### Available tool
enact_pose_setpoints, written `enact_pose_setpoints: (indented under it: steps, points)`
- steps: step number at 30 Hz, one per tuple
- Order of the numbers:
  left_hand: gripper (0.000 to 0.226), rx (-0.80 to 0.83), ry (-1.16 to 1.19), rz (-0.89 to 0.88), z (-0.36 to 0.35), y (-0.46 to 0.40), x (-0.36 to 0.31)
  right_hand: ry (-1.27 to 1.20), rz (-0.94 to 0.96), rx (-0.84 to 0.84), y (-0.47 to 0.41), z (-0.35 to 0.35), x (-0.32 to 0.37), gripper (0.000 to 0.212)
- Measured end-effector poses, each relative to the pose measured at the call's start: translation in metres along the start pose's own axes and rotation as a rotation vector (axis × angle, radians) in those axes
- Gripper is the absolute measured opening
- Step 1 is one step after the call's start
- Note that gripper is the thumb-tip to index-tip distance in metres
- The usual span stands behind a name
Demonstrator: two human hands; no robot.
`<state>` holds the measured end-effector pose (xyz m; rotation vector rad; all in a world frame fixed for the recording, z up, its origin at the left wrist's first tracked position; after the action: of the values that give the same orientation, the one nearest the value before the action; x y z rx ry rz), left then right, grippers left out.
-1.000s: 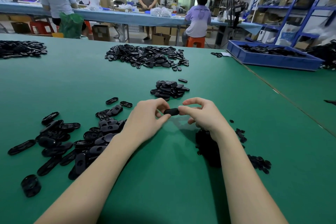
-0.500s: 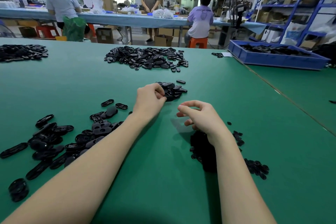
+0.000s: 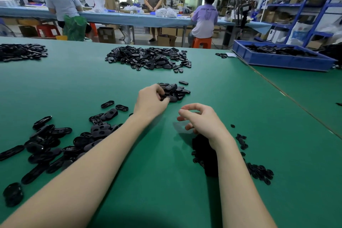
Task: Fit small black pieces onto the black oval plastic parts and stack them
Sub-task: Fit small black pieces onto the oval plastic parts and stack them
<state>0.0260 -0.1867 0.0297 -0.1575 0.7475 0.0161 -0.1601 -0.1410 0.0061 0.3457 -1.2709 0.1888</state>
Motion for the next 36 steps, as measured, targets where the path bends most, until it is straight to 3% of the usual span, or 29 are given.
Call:
enact_pose_setpoints:
  steps: [4, 9, 12, 18, 22, 25, 36]
  points:
    - [0.008, 0.029, -0.003, 0.006, 0.012, 0.034, 0.014, 0.069, 0.008, -0.006, 0.001, -0.003, 0.005, 0.01]
    - [0.006, 0.158, 0.287, 0.058, 0.027, 0.049, 0.028, 0.164, 0.016, 0.02, -0.001, -0.016, 0.014, 0.007]
    - [0.008, 0.194, 0.326, 0.087, 0.034, 0.052, 0.031, 0.301, 0.018, 0.059, -0.004, -0.03, 0.017, 0.004]
    - [0.024, 0.136, -0.016, 0.076, 0.056, 0.059, 0.04, 0.485, 0.003, 0.13, -0.009, -0.051, 0.02, 0.004]
    - [0.025, 0.232, -0.248, 0.112, 0.047, 0.061, 0.047, 0.534, 0.003, 0.159, -0.01, -0.057, 0.02, 0.005]
    - [0.031, 0.272, -0.286, 0.105, 0.042, 0.062, 0.047, 0.54, 0.002, 0.157, -0.009, -0.057, 0.021, 0.005]
    - [0.021, 0.279, -0.258, 0.102, 0.043, 0.074, 0.035, 0.553, -0.009, 0.156, -0.007, -0.057, 0.021, 0.005]
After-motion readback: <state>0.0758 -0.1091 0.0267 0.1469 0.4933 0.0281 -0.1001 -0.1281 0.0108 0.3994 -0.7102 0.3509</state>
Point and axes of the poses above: each hand's wrist, its own y-axis away from the middle knuckle, its own z-axis out of the back of the hand, x = y × z, the point moved 8 cm from there along -y, towards the middle knuckle, and after that the axes turned 14 degrees about x, right-handed, at the moved point
